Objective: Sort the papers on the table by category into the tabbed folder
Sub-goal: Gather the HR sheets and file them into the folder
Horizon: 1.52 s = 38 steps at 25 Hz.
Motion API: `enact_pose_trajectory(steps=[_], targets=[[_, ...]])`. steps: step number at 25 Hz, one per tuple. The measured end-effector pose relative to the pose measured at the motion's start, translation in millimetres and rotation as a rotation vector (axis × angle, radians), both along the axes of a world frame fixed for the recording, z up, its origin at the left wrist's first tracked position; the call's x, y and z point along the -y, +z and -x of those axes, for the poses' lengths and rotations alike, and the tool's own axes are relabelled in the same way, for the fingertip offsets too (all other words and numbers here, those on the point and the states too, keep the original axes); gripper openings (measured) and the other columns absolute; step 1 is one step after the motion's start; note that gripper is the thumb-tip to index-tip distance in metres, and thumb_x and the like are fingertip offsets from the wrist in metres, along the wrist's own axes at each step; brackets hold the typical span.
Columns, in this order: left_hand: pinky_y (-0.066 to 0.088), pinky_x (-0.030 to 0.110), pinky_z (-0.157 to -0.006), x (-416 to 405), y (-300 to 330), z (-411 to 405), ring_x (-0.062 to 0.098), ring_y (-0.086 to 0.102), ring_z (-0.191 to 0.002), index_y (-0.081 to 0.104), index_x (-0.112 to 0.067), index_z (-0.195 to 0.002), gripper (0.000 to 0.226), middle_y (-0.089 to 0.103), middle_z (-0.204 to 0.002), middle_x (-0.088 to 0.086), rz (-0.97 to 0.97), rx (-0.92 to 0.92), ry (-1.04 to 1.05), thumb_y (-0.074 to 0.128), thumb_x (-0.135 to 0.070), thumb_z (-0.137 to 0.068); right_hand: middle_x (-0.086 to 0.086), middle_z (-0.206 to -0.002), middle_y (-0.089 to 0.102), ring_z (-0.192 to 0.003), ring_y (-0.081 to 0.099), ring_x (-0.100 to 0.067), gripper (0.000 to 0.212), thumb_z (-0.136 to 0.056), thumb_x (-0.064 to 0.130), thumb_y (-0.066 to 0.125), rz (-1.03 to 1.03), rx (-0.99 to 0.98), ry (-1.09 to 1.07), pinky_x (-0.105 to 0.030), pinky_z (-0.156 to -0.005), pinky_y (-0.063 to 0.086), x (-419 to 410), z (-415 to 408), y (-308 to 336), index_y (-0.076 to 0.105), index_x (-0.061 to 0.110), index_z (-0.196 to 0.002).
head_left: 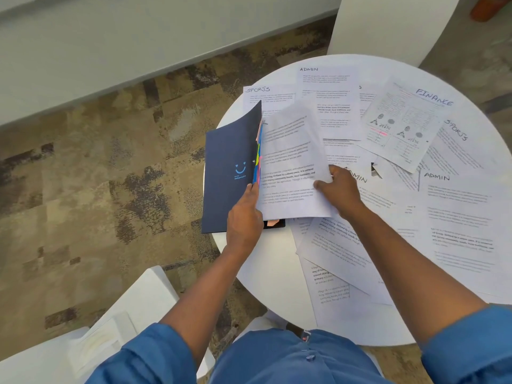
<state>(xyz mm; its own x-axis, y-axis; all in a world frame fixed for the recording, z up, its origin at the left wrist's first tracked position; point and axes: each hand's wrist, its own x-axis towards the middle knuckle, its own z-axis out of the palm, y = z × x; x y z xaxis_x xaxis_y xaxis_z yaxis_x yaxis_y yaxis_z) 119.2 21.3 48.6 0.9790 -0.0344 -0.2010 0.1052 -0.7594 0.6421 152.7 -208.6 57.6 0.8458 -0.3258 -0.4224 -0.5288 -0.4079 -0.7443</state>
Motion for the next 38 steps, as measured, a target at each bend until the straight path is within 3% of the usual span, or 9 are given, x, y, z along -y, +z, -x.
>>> enact_pose_trajectory(steps=[5,8,12,15,21,24,32,35,38], targets=[[0.056,0.037,-0.082,1,5,1,0.029,0.064,-0.106,0.036,-0.023,-0.151,0.072,0.039,-0.156,0.003,-0.032,-0.008,-0.007,0.041,0.007,-0.086,-0.004,-0.11,0.069,-0.091,0.06,-0.02,0.028,-0.085,0.01,0.064,0.028,0.002,0.041,-0.027,-0.074,0.045,-36,-7,2,0.067,0.01,-0.113],[0.055,0.035,-0.082,2,6,3,0.027,0.063,-0.111,0.036,-0.021,-0.151,0.069,0.038,-0.157,0.003,-0.031,-0.007,-0.021,0.043,0.006,-0.088,-0.008,-0.108,0.07,-0.091,0.061,-0.021,0.024,-0.085,0.009,0.064,0.048,0.019,0.068,-0.023,-0.073,0.041,-57,-16,-2,0.068,0.006,-0.109],[0.055,0.034,-0.079,4,10,3,0.027,0.064,-0.107,0.037,-0.02,-0.151,0.068,0.038,-0.157,0.004,-0.027,0.003,-0.015,0.045,0.006,-0.089,-0.009,-0.116,0.07,-0.102,0.064,-0.027,0.029,-0.087,0.015,0.065,0.035,0.014,0.108,-0.027,-0.078,0.047,-84,-21,-8,0.066,0.009,-0.115],[0.057,0.041,-0.08,3,12,2,0.029,0.064,-0.106,0.036,-0.021,-0.152,0.069,0.038,-0.157,0.005,-0.03,0.003,-0.028,0.044,0.006,-0.088,-0.009,-0.112,0.07,-0.098,0.064,-0.027,0.025,-0.087,0.02,0.063,0.082,0.065,0.067,-0.03,-0.077,0.049,-92,-26,-11,0.064,0.009,-0.109],[0.057,0.039,-0.082,-1,14,6,0.03,0.064,-0.112,0.036,-0.017,-0.152,0.067,0.036,-0.157,0.005,-0.097,0.012,-0.071,0.049,0.006,-0.09,-0.014,-0.102,0.068,-0.093,0.063,-0.031,0.019,-0.085,0.017,0.067,0.187,0.024,0.274,-0.027,-0.07,0.041,-104,-40,-21,0.066,0.004,-0.099],[0.055,0.04,-0.086,-2,16,7,0.032,0.064,-0.11,0.033,-0.017,-0.153,0.071,0.035,-0.158,0.004,-0.109,0.008,-0.074,0.049,0.008,-0.089,-0.017,-0.098,0.068,-0.093,0.063,-0.033,0.02,-0.086,0.016,0.066,0.181,0.014,0.332,-0.035,-0.073,0.051,-118,-43,-26,0.063,-0.001,-0.097],[0.056,0.036,-0.08,-4,19,4,0.027,0.065,-0.108,0.031,-0.018,-0.154,0.064,0.033,-0.159,0.003,-0.124,0.009,-0.074,0.047,0.001,-0.095,-0.012,-0.107,0.067,-0.091,0.059,-0.027,0.016,-0.09,0.019,0.063,0.203,0.057,0.038,-0.028,-0.073,0.037,-124,-42,-26,0.063,0.007,-0.1],[0.056,0.036,-0.08,-5,19,3,0.027,0.065,-0.107,0.03,-0.017,-0.154,0.063,0.032,-0.16,0.003,-0.132,0.005,-0.086,0.049,0.0,-0.095,-0.013,-0.104,0.068,-0.084,0.055,-0.021,0.015,-0.09,0.018,0.066,0.17,0.045,0.055,-0.027,-0.072,0.041,-122,-45,-29,0.065,0.003,-0.093],[0.055,0.034,-0.081,-7,21,2,0.027,0.065,-0.107,0.031,-0.016,-0.153,0.063,0.032,-0.159,0.003,-0.124,0.011,-0.086,0.049,0.0,-0.096,-0.015,-0.106,0.067,-0.094,0.062,-0.027,0.016,-0.089,0.016,0.066,0.16,0.037,0.101,-0.025,-0.072,0.04,-121,-49,-29,0.06,0.004,-0.082]])
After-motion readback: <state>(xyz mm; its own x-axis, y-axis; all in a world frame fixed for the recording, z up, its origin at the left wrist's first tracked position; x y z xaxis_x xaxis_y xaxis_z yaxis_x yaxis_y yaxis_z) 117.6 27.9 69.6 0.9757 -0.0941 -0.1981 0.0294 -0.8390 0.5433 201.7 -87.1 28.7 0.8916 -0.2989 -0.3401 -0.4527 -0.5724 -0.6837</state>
